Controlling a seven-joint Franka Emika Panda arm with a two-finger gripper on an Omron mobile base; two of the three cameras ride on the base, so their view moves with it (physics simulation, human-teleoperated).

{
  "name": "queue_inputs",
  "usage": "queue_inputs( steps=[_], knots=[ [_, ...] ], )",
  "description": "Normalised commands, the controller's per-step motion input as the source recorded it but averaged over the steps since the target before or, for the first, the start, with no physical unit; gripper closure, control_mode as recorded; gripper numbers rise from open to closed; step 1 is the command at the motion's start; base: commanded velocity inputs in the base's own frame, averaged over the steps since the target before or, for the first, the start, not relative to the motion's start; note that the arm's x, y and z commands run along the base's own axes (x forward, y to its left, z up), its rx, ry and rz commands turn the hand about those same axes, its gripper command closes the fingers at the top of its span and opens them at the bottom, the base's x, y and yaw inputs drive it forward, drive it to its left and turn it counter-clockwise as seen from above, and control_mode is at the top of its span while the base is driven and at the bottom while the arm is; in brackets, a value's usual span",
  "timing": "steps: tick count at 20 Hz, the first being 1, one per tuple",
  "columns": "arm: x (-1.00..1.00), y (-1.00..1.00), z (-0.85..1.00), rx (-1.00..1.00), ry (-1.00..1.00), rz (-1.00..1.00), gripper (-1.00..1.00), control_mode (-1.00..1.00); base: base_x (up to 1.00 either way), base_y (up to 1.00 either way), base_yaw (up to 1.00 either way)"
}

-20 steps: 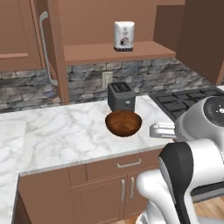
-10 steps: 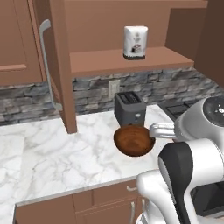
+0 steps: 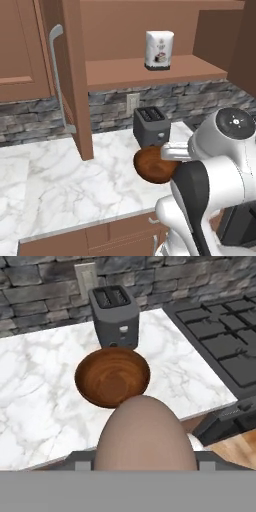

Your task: Pick the egg and butter from the fridge and place them by the bowl for mixing.

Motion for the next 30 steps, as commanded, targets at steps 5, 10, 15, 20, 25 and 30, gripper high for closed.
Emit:
queue_inputs(
  steps=[5,10,15,20,25,30],
  knots=[
    [0.01,0.95,-0.13,0.01,0.27,0.17,1.00,-1.00,0.00,0.00,0.00],
    [0.12,0.24,-0.28,0.11,0.25,0.19,1.00,-1.00,0.00,0.00,0.00],
    [0.02,0.00,-0.11,0.00,-0.01,0.00,1.00,-1.00,0.00,0.00,0.00],
    [0.08,0.06,-0.59,0.00,0.02,0.06,1.00,-1.00,0.00,0.00,0.00],
    [0.06,0.22,-0.44,0.00,0.00,0.03,1.00,-1.00,0.00,0.00,0.00],
    [0.28,0.38,-0.14,0.00,0.00,0.00,1.00,-1.00,0.00,0.00,0.00]
  ],
)
